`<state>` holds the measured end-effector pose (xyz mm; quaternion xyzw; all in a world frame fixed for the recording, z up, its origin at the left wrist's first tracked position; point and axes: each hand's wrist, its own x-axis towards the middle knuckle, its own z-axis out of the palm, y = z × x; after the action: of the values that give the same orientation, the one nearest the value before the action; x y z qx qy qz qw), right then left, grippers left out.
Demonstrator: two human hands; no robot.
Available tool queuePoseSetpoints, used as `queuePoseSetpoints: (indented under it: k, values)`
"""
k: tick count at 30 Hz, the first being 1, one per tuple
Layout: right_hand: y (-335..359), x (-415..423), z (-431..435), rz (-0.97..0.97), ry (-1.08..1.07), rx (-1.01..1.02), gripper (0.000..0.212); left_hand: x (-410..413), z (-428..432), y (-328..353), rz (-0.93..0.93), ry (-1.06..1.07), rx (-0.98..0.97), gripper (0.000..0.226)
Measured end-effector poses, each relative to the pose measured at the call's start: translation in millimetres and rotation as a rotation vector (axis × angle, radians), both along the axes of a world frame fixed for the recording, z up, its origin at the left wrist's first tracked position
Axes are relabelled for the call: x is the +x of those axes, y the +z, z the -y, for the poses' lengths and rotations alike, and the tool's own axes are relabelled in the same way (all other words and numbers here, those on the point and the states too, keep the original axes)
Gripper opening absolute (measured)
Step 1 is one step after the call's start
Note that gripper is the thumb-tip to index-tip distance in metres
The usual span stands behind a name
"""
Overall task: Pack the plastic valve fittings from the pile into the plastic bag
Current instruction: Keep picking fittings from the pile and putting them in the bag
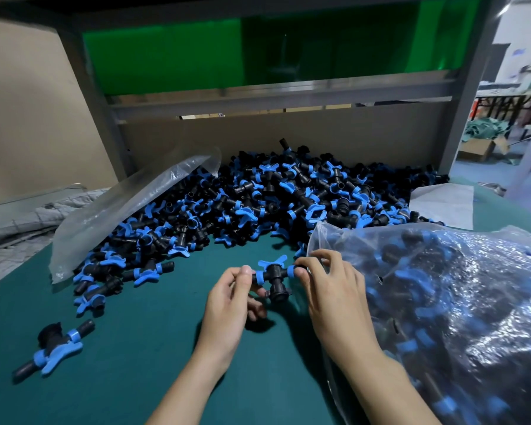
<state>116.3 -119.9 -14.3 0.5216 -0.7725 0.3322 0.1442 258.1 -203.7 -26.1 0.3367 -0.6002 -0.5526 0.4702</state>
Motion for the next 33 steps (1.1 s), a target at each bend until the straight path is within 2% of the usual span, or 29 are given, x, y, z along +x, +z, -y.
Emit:
queuePoseSetpoints:
  k: [4,8,17,24,25,29,33]
  values:
    - [-2,-1,-1,-0.010,-0.019,0.019,0.026,1,-1,2,-0.007,-0.007,-0.035,0.033]
    - [-1,0,-1,-0.013,-0.025,0.034,0.026,1,-1,2,-0.002,-0.003,-0.051,0.041]
    - [1,1,-1,-0.004,-0.038,0.084,0.037,0,0,2,0.014,0.009,-0.056,0.043]
    - [10,3,-5,0.045,-0.007,0.052,0.024,2,6,-2,-0.052,0.070,0.019,0.035]
    - [12,3,-6,0.035,0.003,0.061,0.026,3,7,-2,-0.069,0.084,0.042,0.031]
    - [16,10,-8,-0.036,-0.053,0.161,0.061,5,7,0,-0.122,0.118,0.084,0.021]
    - [22,14,-7,0.031,-0.055,0.161,0.061,10,-3,2,-0.121,0.120,0.086,0.017]
